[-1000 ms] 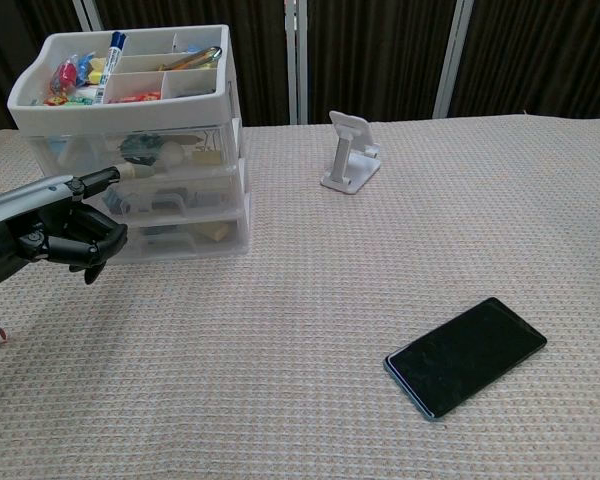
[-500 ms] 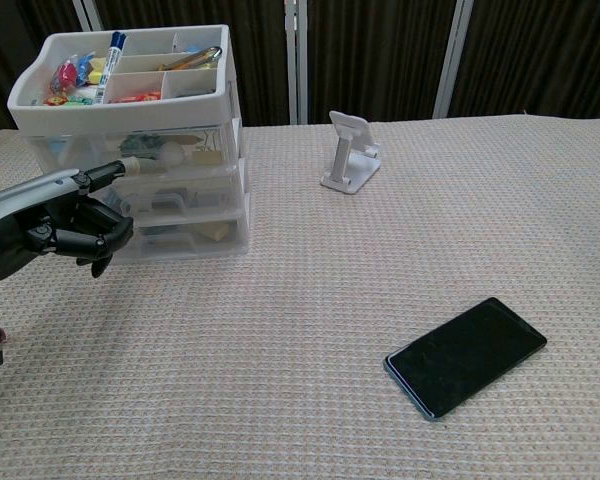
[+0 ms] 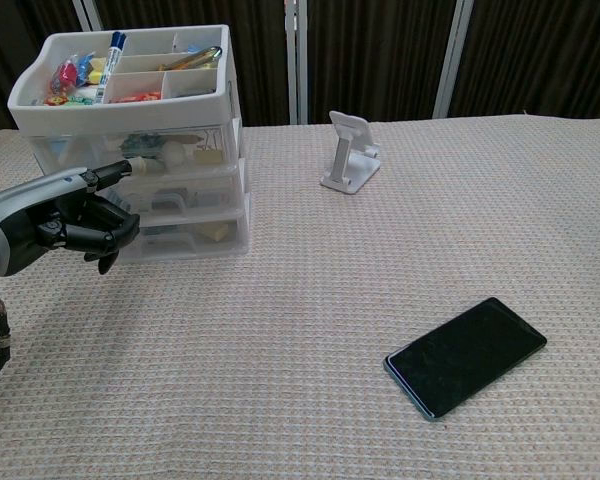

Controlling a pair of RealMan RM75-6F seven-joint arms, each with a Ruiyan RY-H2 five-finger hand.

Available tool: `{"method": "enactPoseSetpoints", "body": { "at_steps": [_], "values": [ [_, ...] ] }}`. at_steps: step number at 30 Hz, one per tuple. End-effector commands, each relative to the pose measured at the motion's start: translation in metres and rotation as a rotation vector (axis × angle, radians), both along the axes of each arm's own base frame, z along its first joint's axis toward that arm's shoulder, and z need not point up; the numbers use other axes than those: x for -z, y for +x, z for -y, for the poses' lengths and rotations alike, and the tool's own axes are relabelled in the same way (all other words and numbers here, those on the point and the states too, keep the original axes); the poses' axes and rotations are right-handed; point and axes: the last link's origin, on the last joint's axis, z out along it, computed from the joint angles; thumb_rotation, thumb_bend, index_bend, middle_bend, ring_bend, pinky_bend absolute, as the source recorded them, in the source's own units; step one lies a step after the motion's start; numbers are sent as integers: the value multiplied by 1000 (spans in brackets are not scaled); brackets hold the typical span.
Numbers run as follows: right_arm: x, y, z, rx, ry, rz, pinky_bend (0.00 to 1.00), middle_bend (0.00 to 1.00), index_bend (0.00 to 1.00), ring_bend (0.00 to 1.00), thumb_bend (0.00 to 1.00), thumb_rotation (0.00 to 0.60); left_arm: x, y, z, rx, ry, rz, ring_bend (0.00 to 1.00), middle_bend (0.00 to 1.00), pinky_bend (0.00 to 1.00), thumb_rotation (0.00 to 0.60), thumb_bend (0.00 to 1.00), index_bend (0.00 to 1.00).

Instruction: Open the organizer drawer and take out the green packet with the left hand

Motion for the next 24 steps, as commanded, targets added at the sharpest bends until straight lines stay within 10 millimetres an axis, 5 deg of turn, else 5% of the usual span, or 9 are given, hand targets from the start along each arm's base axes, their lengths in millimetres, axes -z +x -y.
{"method": "enactPoseSetpoints", "body": {
  "at_steps": [1, 11, 24],
  "values": [
    [0, 0, 0, 1, 0, 0, 0, 0, 0, 0, 0, 600, 1, 2, -1, 4, -2, -3, 810, 832, 663, 600, 688, 0],
    [2, 0, 0, 2, 6, -3, 0, 0, 0, 0, 0, 600, 5, 8, -2, 12, -25, -4, 810, 832, 663, 600, 687, 2],
    [4, 0, -1, 2, 11, -10, 0, 0, 0, 0, 0, 600, 2, 7, 7, 33, -34, 4, 810, 831, 663, 600, 687, 119]
  ]
}}
